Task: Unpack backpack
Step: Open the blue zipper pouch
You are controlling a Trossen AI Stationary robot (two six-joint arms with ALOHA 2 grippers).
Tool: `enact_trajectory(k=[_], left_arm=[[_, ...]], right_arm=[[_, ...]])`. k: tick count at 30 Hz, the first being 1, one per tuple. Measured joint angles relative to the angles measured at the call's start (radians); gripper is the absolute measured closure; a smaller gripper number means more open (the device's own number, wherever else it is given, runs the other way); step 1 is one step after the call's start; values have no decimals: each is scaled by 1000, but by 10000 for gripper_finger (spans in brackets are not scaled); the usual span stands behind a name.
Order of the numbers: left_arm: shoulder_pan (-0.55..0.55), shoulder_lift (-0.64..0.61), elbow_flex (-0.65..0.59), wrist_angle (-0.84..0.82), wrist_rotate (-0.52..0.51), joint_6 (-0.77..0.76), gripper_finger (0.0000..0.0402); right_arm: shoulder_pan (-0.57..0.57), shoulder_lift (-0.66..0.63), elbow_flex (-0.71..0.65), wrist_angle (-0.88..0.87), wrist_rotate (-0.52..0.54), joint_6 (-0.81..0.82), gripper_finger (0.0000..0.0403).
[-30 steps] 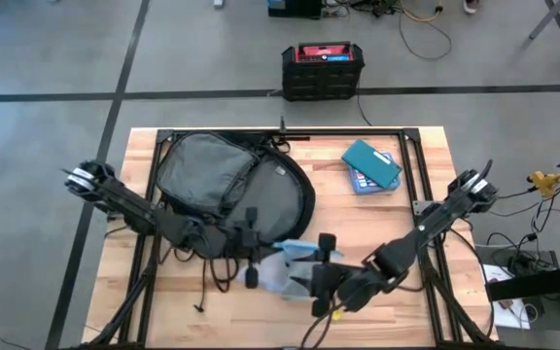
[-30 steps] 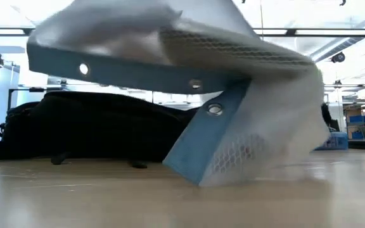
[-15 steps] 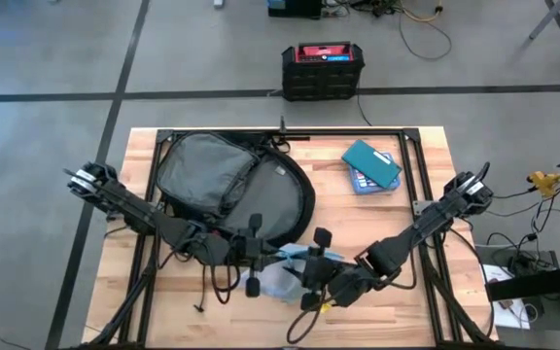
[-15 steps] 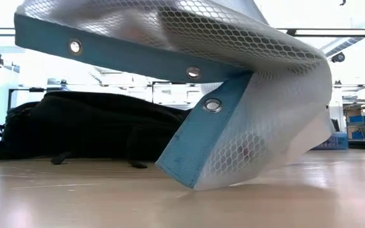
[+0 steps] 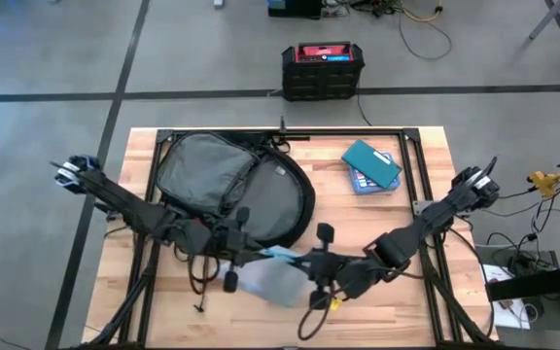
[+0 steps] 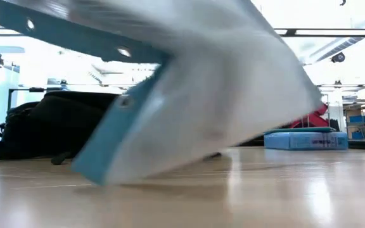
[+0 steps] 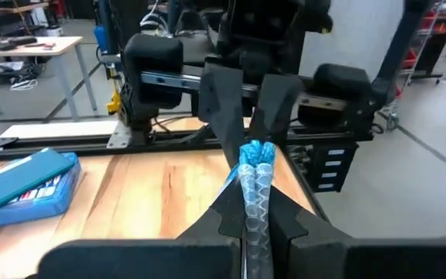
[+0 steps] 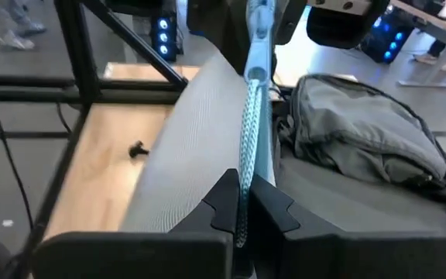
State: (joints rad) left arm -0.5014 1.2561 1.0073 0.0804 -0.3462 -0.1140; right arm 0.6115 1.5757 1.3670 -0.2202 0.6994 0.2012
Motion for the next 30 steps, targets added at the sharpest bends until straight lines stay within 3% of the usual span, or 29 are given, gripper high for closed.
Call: enact_trajectory(k=[12,18,21,30], left_arm=[[1,-140,26,-63,-3,27,401],[2,-230,29,-94,-42,53,401],[3,-279,29,-146,-73,54,401],[3,-334,10,-246,-163,16,401]], right_arm=[[52,32,-1,-123,-61,125,403],[73,70,-11,-202,-218,213,403],[85,85,-13,-311,-265,287,403],[122,43,-14,-650,-255,519,403]])
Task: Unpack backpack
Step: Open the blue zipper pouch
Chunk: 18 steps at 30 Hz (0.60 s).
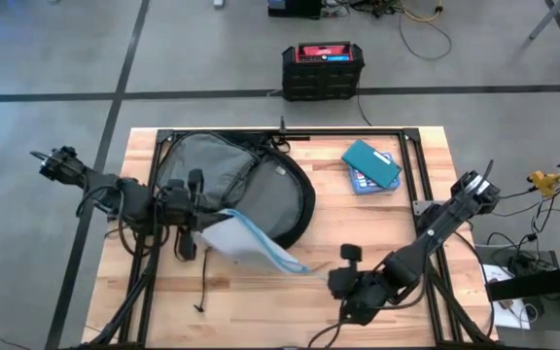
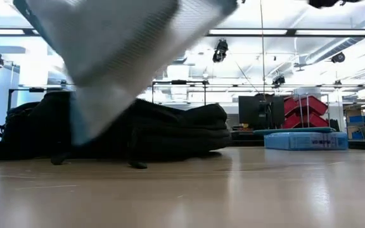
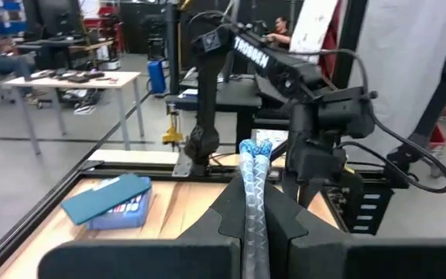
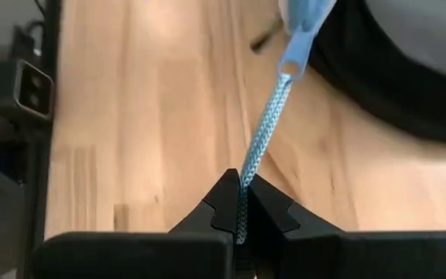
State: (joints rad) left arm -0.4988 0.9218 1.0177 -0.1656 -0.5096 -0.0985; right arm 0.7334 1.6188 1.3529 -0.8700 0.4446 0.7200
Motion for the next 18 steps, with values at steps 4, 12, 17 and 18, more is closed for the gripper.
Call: enact_trajectory(k=[4,12,17,18], left_arm=[[0,23,-8,3,-2,-23,401],[2,97,-10,15,18,-42,401],[2,105,-10,19,40,-42,401],[2,104,-10,20,49,-42,402]], right_arm=[[3,-23,0,-86,31,52,403],[-17,-25,0,11,135,-90,398],[-36,-24,0,259,161,-327,367],[-41,-23,0,310,161,-377,360]])
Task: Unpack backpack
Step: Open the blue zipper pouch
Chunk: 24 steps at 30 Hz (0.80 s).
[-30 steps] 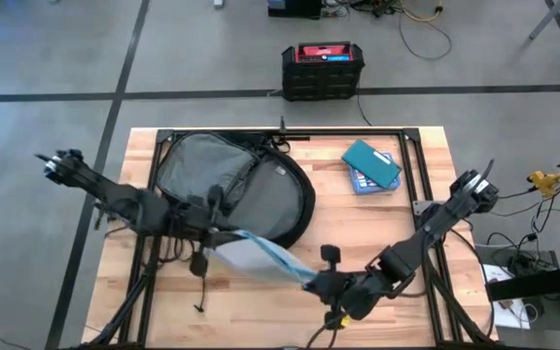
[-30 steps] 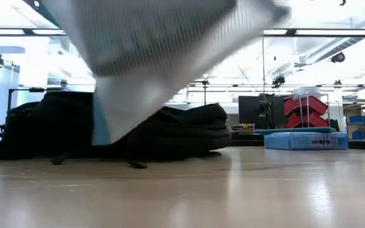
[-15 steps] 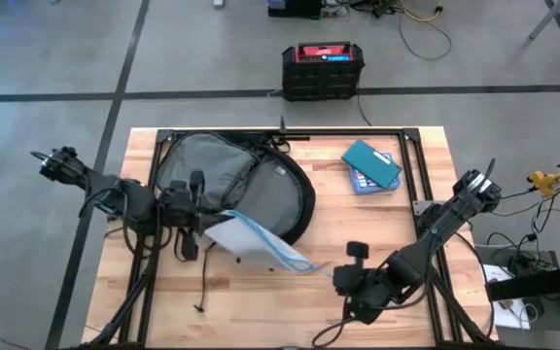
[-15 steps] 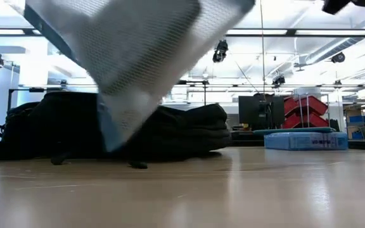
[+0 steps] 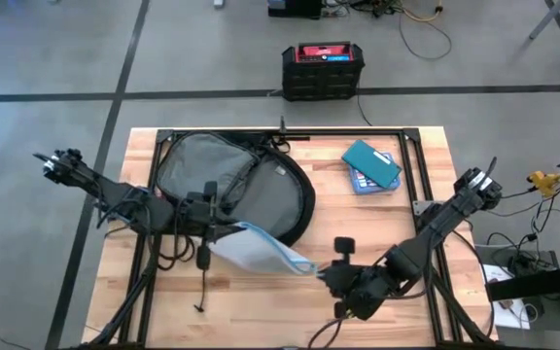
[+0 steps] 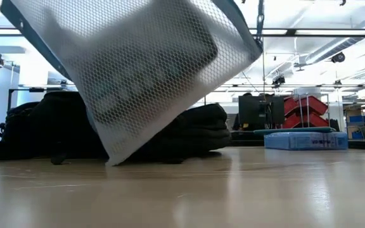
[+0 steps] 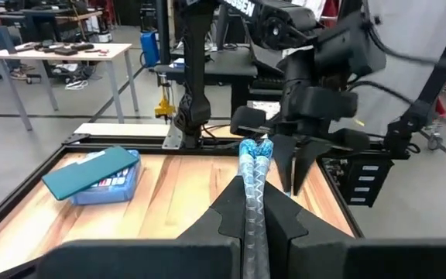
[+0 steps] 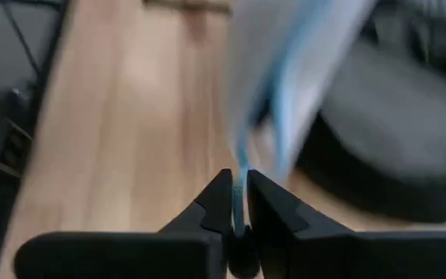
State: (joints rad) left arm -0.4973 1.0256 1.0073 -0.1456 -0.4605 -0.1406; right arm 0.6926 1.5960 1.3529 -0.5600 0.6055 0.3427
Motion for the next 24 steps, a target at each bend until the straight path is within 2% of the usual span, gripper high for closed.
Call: enact_trajectory(k=[3,7,14,20,24], left_arm=[[0,0,0,0,39,2,401],[0,0,0,0,87,1,402],[0,0,0,-11,87,-3,402],[2,3,-3,-54,77,-32,402],[2,3,-24,-59,77,-53,402]], right_arm=[[-20,6,0,102,8,-125,343],[-63,12,0,128,59,-190,338],[-132,78,0,185,43,-216,370],[-117,105,11,251,42,-277,397],[-101,102,19,258,42,-276,401]])
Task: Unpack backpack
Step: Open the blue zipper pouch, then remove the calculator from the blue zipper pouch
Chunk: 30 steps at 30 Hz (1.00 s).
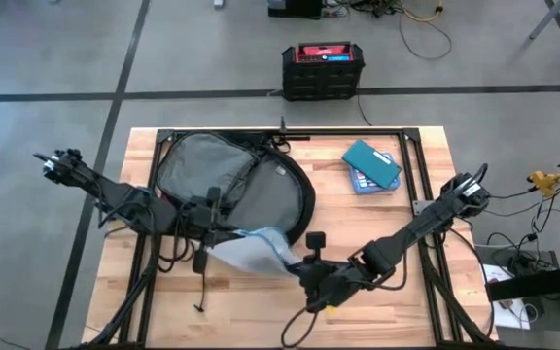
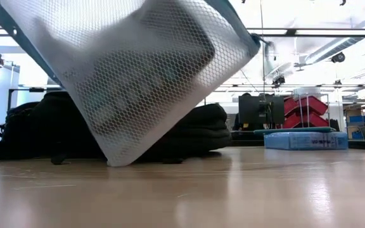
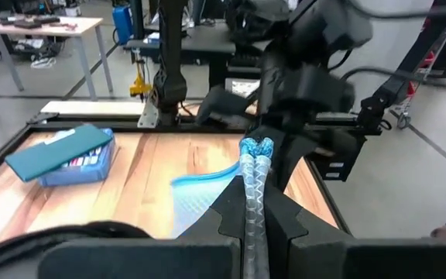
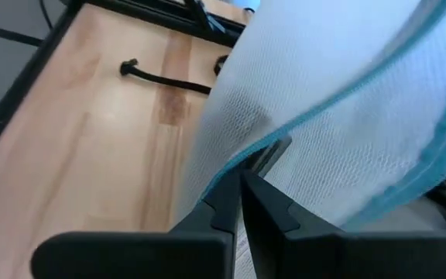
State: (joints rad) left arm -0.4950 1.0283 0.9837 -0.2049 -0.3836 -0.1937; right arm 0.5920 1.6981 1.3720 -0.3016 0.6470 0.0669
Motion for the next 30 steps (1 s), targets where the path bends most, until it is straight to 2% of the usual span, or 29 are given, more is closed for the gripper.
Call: enact_trajectory(k=[9,15,20,22,26,30], left_arm=[[0,1,-83,25,2,-59,402],[-2,1,-117,71,59,-84,402],[-2,1,-143,96,60,-90,402],[-2,1,-145,98,60,-96,402],[-2,1,-145,100,60,-112,402],[-2,1,-145,100,60,-114,402]], right_arm=[[-19,52,0,-4,-19,45,401],[-27,50,33,9,31,46,401],[-48,49,33,78,-88,84,400],[-58,49,32,59,-98,134,399],[-76,49,32,43,-111,157,376],[-91,72,32,53,-175,194,325]])
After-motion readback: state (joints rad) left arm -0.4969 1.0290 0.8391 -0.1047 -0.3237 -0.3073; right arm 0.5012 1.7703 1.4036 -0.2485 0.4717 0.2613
